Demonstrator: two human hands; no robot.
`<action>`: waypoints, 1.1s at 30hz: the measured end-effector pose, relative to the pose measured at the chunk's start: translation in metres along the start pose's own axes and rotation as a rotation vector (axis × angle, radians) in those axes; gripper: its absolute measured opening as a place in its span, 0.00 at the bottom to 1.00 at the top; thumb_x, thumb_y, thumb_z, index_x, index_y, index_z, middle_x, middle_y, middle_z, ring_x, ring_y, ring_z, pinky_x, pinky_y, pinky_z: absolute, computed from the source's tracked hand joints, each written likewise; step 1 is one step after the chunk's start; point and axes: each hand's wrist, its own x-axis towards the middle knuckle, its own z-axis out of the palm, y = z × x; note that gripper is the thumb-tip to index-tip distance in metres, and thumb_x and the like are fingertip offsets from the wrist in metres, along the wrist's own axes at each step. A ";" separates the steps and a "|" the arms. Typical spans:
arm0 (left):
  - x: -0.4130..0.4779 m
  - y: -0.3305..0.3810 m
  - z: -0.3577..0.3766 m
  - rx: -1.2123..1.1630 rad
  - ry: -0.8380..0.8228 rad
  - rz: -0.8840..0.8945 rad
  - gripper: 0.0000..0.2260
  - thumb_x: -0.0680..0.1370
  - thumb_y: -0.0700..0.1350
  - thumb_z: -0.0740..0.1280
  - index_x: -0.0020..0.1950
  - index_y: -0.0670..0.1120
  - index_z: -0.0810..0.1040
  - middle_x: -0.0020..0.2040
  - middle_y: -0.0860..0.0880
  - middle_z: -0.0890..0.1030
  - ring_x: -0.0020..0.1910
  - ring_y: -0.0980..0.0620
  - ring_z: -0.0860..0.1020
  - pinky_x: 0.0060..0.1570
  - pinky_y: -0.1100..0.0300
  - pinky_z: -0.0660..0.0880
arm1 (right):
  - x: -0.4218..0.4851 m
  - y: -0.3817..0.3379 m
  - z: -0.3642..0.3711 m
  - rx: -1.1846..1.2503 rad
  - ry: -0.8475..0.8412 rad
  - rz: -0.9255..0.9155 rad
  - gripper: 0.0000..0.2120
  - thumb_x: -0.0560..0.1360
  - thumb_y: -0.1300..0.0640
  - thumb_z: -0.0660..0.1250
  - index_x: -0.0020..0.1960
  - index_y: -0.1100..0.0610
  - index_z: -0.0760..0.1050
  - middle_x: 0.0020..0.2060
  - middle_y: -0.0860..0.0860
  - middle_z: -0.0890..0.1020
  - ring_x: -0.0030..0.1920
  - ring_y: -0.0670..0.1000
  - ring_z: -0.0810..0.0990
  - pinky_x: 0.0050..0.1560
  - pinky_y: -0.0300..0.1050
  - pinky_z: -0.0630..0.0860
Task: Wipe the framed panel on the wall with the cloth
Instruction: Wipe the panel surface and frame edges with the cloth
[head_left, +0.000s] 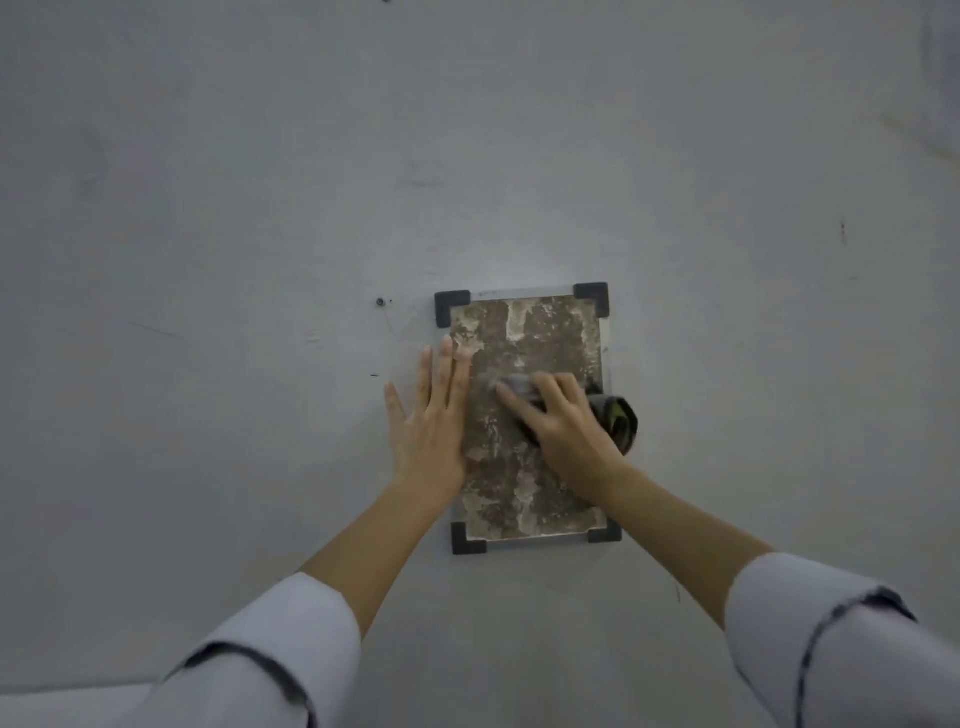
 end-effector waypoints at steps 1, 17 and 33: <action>-0.001 0.000 -0.001 -0.004 0.020 -0.026 0.56 0.72 0.50 0.74 0.75 0.47 0.27 0.75 0.49 0.26 0.75 0.46 0.31 0.71 0.35 0.46 | -0.008 0.000 -0.002 0.009 -0.043 -0.069 0.31 0.70 0.68 0.70 0.71 0.57 0.68 0.57 0.57 0.68 0.54 0.60 0.70 0.53 0.60 0.75; -0.006 -0.004 0.012 -0.045 0.022 -0.175 0.58 0.69 0.63 0.72 0.76 0.47 0.29 0.77 0.45 0.30 0.76 0.42 0.32 0.70 0.31 0.46 | 0.044 -0.033 0.003 0.104 -0.032 0.026 0.33 0.66 0.69 0.71 0.70 0.62 0.68 0.57 0.59 0.72 0.55 0.60 0.70 0.53 0.58 0.76; -0.010 -0.006 0.013 -0.097 0.052 -0.192 0.54 0.73 0.61 0.70 0.74 0.52 0.26 0.76 0.45 0.30 0.76 0.42 0.34 0.69 0.31 0.43 | 0.002 -0.042 0.012 0.143 -0.130 -0.115 0.28 0.71 0.63 0.71 0.69 0.58 0.70 0.56 0.57 0.71 0.53 0.57 0.70 0.53 0.54 0.75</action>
